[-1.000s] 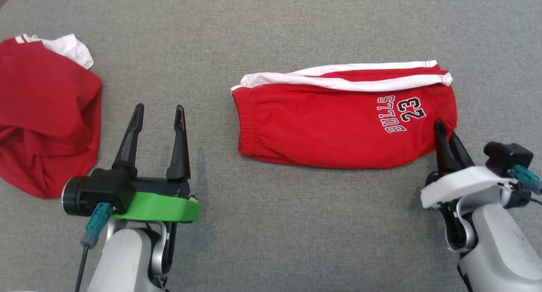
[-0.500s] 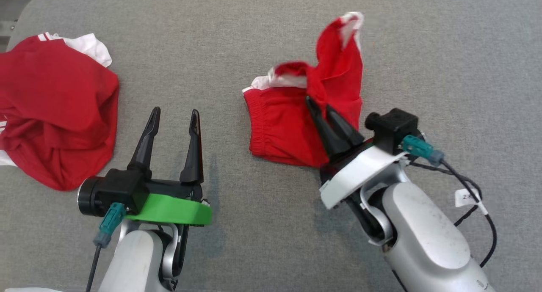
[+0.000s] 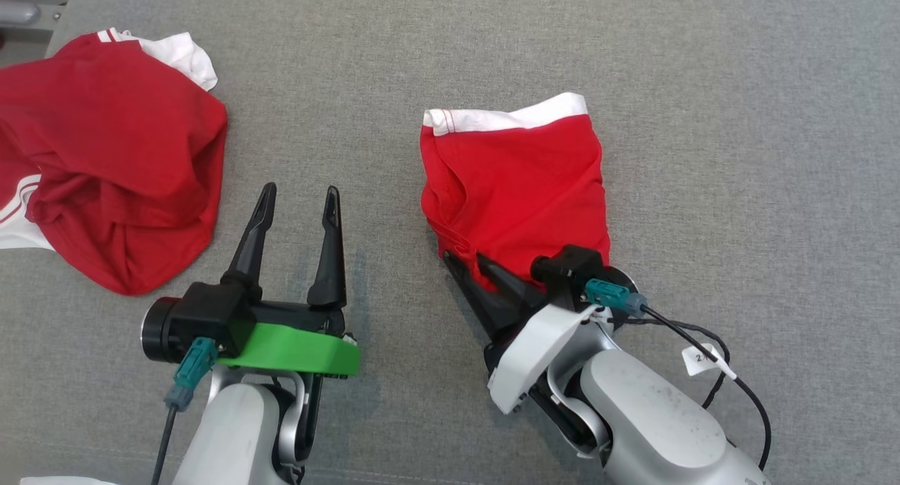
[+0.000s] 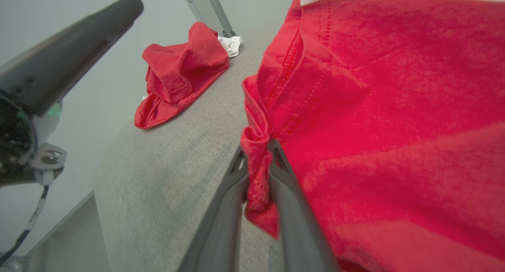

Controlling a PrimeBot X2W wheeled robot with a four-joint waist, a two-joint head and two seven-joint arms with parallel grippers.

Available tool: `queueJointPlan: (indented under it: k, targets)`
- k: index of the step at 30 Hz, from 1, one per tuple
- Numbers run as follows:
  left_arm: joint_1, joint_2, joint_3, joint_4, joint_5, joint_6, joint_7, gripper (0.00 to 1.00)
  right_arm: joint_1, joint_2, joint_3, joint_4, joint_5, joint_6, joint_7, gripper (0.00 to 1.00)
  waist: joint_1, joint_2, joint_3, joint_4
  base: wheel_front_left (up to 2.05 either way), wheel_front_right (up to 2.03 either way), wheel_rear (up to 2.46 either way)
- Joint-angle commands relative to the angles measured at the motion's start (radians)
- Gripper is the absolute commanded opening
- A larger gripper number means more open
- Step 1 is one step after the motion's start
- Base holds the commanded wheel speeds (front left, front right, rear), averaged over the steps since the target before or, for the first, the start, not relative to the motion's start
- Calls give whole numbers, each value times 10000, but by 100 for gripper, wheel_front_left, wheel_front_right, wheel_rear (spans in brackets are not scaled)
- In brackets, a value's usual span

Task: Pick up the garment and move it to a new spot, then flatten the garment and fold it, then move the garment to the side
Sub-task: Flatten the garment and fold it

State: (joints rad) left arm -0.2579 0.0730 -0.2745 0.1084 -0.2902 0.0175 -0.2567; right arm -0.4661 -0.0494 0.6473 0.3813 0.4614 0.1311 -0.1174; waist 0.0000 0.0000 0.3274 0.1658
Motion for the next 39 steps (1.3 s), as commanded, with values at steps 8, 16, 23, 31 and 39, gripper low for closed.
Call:
queueJointPlan:
  k: [8, 16, 23, 31, 39]
  targets:
    - [32, 44, 133, 131, -4, 85, -63, 100, -122, -20, -313, -728, -436, -8, -1161, 100, 0, 0, -298, -241, 0, 0, 0]
    - [286, 269, 387, 78, -32, 229, -71, 100, 1113, -374, -2828, -2288, -1440, -8, -1478, 100, 0, 0, -715, -602, 0, 0, 0]
    - [685, 584, 713, -116, -165, 344, -59, 100, 2471, -673, -5489, -2841, -2151, -8, -1426, 100, 0, 0, -1104, -899, 0, 0, 0]
    - [1287, 978, 761, -433, -240, 332, 255, 100, 3417, -620, -6658, -3049, -2452, -8, -1079, 100, 0, 0, -1692, -1167, 0, 0, 0]
    - [2099, 1217, 659, -760, -193, 504, 602, 100, 4141, -530, -6759, -3139, -2463, -8, -819, 100, 0, 0, -2451, -1278, 0, 0, 0]
